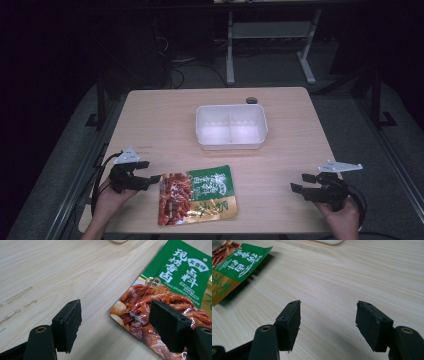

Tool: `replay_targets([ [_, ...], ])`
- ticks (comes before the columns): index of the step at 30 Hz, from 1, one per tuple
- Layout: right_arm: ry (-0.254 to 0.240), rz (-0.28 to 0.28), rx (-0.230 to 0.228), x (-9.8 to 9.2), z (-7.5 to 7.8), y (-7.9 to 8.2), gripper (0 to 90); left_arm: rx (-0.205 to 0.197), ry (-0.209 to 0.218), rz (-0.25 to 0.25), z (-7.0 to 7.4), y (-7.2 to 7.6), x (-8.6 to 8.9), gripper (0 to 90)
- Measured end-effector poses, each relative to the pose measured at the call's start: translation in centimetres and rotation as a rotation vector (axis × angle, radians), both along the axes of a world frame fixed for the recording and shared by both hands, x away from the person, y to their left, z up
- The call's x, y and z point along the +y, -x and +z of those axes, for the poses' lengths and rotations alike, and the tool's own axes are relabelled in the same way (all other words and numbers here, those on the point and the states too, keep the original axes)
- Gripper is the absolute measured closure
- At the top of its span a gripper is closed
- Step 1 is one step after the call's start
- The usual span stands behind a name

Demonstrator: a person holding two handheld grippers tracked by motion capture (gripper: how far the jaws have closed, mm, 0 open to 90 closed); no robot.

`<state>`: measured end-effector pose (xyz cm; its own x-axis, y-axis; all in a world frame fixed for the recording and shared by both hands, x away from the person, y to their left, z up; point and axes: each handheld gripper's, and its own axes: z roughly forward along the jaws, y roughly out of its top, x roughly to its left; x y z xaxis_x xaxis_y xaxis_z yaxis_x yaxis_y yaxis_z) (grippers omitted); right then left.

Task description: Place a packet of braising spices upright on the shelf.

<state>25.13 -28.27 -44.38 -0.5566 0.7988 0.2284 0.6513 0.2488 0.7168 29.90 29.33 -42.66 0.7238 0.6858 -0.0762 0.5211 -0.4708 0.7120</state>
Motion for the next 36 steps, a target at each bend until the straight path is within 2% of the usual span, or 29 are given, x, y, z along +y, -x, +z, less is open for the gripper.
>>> replay_targets([
  [9,0.004,0.004,-0.003,0.1,0.1,0.1,35.5,-0.008,-0.001,-0.037,0.7,0.7,-0.6,36.0],
  [15,0.009,0.006,0.002,0.2,0.0,0.0,35.5,0.002,0.027,-0.07,0.9,0.9,-0.7,47.8],
  [23,0.009,0.007,0.002,0.3,0.0,0.1,35.5,-0.004,0.019,-0.113,1.3,1.3,-1.2,63.8],
  [27,0.009,0.012,0.002,0.4,0.0,0.1,35.5,0.002,0.024,-0.131,1.2,1.3,-1.4,65.1],
  [36,0.001,0.017,0.003,0.7,0.1,0.0,35.3,0.011,0.012,-0.163,1.1,1.5,-1.8,76.4],
])
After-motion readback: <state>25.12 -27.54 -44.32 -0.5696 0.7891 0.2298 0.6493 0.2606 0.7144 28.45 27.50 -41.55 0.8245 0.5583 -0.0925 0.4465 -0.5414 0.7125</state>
